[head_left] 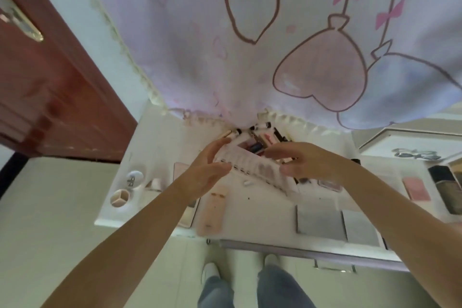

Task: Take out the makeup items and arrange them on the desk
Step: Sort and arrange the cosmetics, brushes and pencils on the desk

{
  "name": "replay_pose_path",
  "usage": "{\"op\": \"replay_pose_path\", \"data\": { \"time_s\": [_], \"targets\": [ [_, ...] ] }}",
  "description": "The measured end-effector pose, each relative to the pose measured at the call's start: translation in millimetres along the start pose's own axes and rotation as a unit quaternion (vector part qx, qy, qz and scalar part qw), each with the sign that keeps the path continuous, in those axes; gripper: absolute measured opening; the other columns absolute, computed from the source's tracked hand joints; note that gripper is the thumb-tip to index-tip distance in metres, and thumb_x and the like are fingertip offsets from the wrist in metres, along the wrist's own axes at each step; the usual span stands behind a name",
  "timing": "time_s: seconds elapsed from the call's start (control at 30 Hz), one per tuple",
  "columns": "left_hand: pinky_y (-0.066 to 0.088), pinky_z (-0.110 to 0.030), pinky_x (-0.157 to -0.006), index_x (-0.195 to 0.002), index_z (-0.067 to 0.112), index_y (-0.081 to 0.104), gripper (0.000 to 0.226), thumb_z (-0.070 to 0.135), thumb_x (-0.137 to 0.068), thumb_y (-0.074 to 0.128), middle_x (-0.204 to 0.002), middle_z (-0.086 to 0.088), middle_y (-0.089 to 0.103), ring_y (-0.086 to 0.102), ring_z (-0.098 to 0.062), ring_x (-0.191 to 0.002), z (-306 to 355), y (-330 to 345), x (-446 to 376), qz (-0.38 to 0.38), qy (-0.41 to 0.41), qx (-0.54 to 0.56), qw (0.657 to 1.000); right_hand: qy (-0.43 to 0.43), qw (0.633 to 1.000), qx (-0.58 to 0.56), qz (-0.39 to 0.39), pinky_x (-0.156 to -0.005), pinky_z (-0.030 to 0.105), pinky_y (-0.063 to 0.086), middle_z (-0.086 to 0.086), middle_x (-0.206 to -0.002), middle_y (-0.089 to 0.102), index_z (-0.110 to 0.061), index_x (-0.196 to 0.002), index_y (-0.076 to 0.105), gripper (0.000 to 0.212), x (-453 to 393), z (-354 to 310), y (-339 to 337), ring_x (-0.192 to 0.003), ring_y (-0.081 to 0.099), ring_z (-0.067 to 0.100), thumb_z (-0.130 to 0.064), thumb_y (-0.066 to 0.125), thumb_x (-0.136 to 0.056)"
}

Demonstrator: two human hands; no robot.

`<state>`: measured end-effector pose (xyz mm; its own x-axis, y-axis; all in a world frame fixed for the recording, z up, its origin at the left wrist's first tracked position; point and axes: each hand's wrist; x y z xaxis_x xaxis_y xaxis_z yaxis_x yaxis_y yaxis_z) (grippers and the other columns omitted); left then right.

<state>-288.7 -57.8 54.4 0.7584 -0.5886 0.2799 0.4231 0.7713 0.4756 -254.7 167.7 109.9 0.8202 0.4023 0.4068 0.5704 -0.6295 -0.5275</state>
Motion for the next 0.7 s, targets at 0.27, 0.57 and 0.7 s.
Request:
{"op": "replay_pose_path", "data": {
  "time_s": [0.27,0.57,0.7],
  "targets": [
    [0.052,-0.026,-0.065,-0.118,0.012,0.049,0.092,0.012,-0.035,0.087,-0.082,-0.002,0.066,0.062,-0.018,-0.074,-50.9,5.7,19.8,0.129,0.031,0.102,0.986,-0.024,0.999,0.032,-0.035,-0.056,-0.004,0.039,-0.025,-0.090,0.057,-0.018,-0.112,0.063,0.034,-9.0,42.3,-3.3,-0.067,0.053,-0.020,-0.022,0.068,-0.079],
    [0.057,-0.022,-0.063,-0.106,0.008,0.055,0.048,-0.021,-0.068,0.048,-0.086,-0.006,0.073,0.069,-0.016,-0.076,-148.8,47.6,62.3,0.297,0.061,0.225,0.926,-0.098,0.995,0.016,0.030,-0.061,0.009,0.048,0.003,-0.073,0.066,0.001,-0.086,0.064,0.023,-26.5,98.9,10.2,-0.057,0.059,-0.009,-0.014,0.048,-0.091],
    [0.057,-0.021,-0.064,-0.103,0.005,0.055,0.046,-0.028,-0.078,0.035,-0.078,-0.002,0.073,0.070,-0.013,-0.074,-183.2,62.9,74.5,0.421,0.047,0.196,0.884,-0.054,0.997,-0.020,0.047,-0.041,0.004,0.038,0.007,-0.068,0.054,-0.001,-0.088,0.062,0.023,-41.2,115.6,18.2,-0.055,0.058,0.001,-0.013,0.044,-0.094]
  ]
}}
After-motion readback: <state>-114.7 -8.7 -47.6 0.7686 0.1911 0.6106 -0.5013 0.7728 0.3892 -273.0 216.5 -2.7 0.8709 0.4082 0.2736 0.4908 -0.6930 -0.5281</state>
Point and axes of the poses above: each hand's wrist, its own x-axis away from the middle knuckle, its own y-axis out of the palm, z = x × y
